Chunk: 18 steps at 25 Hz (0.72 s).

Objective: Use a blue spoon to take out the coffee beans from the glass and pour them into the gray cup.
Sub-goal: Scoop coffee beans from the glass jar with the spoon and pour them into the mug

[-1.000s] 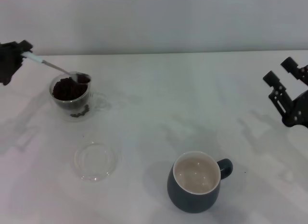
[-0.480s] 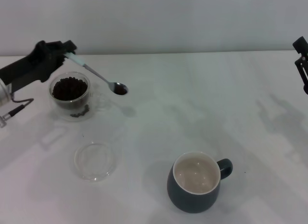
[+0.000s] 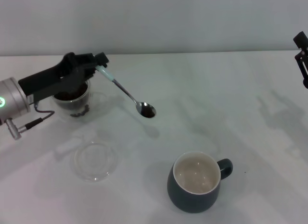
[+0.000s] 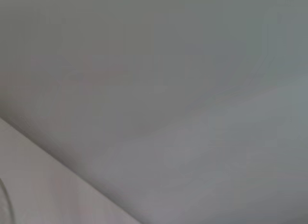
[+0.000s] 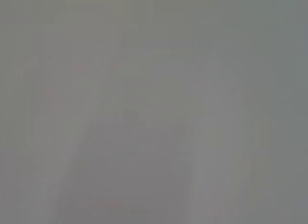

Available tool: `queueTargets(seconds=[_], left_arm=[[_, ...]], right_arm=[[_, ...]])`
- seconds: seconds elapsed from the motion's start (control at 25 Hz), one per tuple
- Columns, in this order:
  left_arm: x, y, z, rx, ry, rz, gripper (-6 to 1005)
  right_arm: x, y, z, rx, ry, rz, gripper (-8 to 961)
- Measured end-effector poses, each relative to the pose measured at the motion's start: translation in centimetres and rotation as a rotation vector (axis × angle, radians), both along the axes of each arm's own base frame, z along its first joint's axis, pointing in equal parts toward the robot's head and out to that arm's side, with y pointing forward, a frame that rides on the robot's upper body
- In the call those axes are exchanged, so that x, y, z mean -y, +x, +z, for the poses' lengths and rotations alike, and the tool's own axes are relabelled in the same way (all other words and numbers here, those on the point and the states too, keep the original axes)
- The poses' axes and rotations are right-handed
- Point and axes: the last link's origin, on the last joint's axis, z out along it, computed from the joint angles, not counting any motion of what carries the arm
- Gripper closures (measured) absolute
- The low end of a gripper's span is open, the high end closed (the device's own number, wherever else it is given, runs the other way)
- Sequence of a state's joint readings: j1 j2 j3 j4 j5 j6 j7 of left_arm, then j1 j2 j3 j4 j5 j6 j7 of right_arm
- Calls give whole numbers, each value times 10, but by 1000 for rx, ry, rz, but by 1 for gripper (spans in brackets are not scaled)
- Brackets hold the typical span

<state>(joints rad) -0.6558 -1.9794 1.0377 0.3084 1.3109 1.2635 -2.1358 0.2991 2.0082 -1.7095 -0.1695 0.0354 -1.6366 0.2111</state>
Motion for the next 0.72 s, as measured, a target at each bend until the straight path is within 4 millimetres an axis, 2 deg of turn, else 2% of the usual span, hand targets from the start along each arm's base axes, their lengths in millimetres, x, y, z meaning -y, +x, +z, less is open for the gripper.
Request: queueTargets(seconds=[0.24, 0.72], left_arm=[[9, 15, -13, 14, -70, -78, 872], [12, 31, -29, -49, -150, -164, 872]], right_arm=[[0, 1, 0, 5, 2, -4, 509], [1, 2, 0, 8, 1, -8, 508]])
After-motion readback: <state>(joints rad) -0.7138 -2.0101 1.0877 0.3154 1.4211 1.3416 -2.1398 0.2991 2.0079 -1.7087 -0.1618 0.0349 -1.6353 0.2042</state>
